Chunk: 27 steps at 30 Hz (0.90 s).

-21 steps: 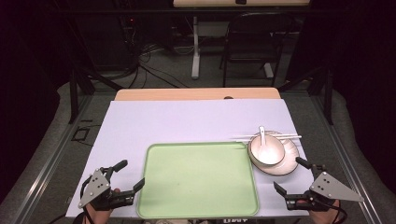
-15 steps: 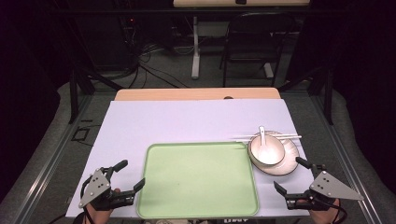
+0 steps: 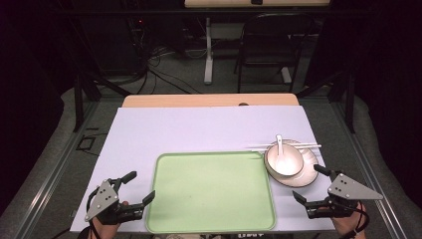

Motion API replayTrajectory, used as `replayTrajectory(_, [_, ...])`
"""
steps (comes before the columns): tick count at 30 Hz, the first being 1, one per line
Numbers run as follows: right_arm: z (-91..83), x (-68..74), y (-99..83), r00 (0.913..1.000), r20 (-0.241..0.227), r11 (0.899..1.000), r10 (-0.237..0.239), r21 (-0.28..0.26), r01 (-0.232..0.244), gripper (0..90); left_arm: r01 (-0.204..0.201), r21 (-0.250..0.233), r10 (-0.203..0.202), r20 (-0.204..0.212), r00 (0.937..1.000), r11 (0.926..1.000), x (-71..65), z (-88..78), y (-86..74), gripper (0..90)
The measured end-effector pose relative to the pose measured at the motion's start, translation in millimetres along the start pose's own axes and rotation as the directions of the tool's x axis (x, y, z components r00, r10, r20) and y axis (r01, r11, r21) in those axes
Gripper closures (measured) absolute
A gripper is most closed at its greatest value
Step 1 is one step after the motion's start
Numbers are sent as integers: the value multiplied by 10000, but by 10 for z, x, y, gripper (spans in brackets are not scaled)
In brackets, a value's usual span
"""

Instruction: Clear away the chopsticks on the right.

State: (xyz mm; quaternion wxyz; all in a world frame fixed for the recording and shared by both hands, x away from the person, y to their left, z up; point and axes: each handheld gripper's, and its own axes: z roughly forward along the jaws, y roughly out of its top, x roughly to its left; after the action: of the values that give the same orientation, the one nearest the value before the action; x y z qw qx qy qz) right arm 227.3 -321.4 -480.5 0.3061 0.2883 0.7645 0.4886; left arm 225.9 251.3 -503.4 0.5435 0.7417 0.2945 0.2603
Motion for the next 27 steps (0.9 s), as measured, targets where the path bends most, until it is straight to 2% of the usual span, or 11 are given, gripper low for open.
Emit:
replayTrajectory(4, [42,-83,19,9998,104,9995,-147,281,144,0,13,15,-13,-38,10000,10000,3,5,-2,154])
replayTrajectory(8, [63,-174,47,10000,37,9957,68,924,-71,0,70,3,-70,-106,9999,10000,3,-3,-5,154])
replayTrajectory(12, [112,-273,98,9975,-383,9855,602,1611,-533,0,4,59,-3,-52,10000,10000,4,1,-3,154])
replayTrajectory(14, [124,-331,171,9977,-392,9800,553,1934,-467,0,9,61,-9,-59,10000,10000,5,-1,-4,154])
replayTrajectory(17, [122,-378,231,9981,-356,9788,499,2007,-418,0,6,71,-5,-53,10000,10000,4,2,-3,154])
replayTrajectory(20, [155,-514,345,9984,-223,9739,522,2221,-459,0,4,66,-3,-47,10000,10000,3,2,-3,154])
replayTrajectory(23, [208,-633,434,9982,-281,9680,533,2469,-447,0,12,53,-12,-60,10000,10000,4,1,-2,154])
replayTrajectory(24, [208,-633,434,9982,-281,9680,533,2469,-447,0,12,53,-12,-60,10000,10000,4,1,-2,154])
replayTrajectory(25, [264,-719,497,9975,-379,9634,598,2637,-478,0,7,70,-6,-54,10000,10000,3,3,-2,154])
replayTrajectory(27, [294,-758,529,9974,-382,9625,614,2668,-491,5,5,64,-5,-45,10000,10000,2,2,-1,154])
